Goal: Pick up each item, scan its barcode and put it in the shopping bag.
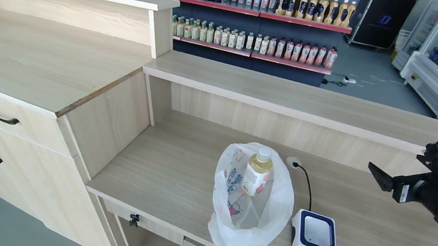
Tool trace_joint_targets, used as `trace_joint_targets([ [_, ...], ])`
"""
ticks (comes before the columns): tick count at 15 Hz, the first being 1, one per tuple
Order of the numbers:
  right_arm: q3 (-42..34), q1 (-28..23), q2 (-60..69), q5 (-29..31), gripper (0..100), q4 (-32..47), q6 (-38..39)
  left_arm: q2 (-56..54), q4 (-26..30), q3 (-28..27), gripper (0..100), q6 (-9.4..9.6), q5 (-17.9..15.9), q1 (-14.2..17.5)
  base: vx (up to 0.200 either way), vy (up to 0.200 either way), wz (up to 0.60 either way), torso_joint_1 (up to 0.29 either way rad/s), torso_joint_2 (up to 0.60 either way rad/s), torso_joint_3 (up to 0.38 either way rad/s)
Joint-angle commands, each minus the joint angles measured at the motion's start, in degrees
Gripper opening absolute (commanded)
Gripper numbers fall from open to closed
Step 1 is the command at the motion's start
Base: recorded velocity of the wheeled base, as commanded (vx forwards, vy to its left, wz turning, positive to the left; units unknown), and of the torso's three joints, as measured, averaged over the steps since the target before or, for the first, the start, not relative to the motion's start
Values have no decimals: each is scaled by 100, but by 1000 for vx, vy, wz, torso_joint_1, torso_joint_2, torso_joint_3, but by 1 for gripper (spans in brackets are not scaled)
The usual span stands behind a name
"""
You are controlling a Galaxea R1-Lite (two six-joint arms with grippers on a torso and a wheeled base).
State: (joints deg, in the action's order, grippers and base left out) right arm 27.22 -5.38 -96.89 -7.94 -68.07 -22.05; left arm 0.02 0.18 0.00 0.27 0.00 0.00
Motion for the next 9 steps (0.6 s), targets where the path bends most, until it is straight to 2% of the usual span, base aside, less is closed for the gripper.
trace_joint_targets([
  [1, -261, -245, 803, 486, 100, 224, -1, -2, -1, 0, 100, 0, 0, 0, 0, 0, -600, -2, 2, 7],
  [4, -428, -315, 1102, 1224, 100, 883, 34, -2, -1, 0, 100, 0, 0, 0, 0, 0, -600, -1, 5, 4],
  [5, -437, -324, 1181, 1752, 100, 1402, 157, -2, -1, 0, 100, 0, 0, 0, 0, 0, -600, 2, 2, 7],
  [6, -411, -324, 1181, 1989, 100, 1648, 272, -2, -1, 0, 100, 0, 0, 0, 0, 0, -600, 2, 2, 2],
  [8, -419, -324, 1216, 1558, 100, 1692, 1151, -2, -1, 0, 100, 0, 0, 0, 0, 0, 0, 0, 0, 0],
  [9, -428, -333, 1234, 1382, 100, 1683, 1326, -2, -1, 0, 100, 0, 0, 0, 0, 0, 0, 0, 0, 0],
])
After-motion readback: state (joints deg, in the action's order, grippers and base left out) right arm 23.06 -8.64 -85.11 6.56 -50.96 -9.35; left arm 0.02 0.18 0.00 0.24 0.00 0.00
